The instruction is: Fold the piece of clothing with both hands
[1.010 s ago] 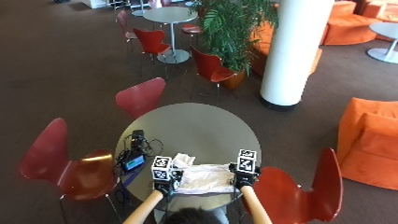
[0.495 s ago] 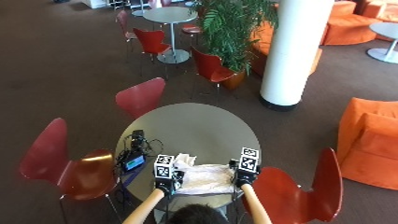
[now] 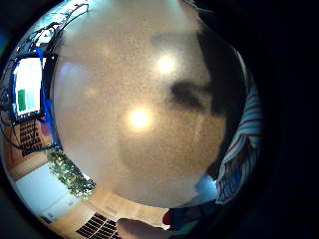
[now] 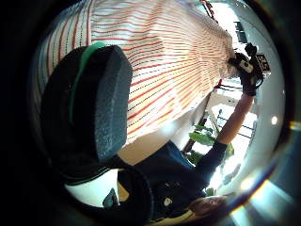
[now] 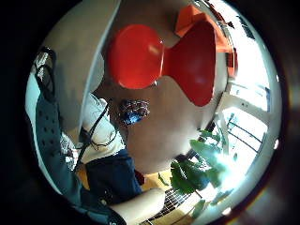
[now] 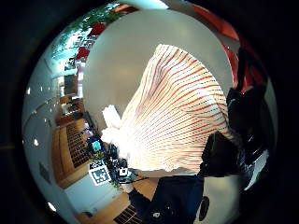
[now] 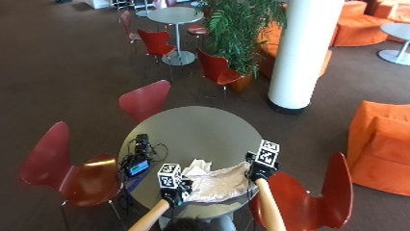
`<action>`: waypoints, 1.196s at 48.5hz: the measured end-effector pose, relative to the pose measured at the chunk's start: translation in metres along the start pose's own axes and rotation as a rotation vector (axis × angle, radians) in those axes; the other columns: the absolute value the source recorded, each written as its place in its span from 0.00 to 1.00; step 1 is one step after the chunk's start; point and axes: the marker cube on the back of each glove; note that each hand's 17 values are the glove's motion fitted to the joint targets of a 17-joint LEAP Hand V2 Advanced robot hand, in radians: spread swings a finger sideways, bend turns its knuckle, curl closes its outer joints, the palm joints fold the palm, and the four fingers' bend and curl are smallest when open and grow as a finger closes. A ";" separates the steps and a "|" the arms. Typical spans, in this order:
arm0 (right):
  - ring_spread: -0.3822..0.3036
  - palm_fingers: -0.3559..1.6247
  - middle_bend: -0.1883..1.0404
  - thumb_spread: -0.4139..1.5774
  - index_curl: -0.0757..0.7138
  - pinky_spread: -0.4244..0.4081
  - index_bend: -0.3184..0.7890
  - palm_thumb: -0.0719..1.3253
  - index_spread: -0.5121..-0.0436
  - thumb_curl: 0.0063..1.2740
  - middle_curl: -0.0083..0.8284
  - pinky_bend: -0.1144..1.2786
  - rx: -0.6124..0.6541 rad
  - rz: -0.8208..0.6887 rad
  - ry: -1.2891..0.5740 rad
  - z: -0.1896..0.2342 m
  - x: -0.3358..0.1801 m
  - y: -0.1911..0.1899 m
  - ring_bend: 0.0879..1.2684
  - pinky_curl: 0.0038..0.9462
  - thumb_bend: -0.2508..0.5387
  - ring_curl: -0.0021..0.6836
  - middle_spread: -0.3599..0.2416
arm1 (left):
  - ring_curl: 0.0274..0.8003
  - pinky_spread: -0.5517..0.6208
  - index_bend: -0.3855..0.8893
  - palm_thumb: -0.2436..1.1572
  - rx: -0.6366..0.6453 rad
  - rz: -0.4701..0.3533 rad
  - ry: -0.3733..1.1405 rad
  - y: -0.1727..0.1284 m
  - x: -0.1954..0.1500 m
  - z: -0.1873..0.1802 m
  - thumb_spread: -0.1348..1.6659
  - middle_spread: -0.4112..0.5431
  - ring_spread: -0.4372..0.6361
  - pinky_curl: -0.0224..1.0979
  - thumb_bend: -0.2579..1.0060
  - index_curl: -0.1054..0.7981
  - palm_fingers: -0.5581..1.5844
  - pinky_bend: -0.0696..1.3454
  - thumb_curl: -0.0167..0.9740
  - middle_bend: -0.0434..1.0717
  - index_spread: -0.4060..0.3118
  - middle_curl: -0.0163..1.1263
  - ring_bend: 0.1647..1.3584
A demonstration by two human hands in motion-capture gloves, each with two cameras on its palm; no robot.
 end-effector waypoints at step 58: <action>0.23 0.80 0.52 0.63 0.45 0.10 0.36 0.72 0.62 0.48 0.65 0.57 0.216 -0.594 0.096 0.026 -0.279 0.140 0.61 0.44 0.28 0.72 0.30 | 0.37 0.61 0.39 0.33 0.523 -0.129 0.164 0.080 -0.140 -0.125 0.88 0.55 0.62 0.34 0.20 0.42 0.37 0.36 0.27 0.20 0.53 0.30 0.37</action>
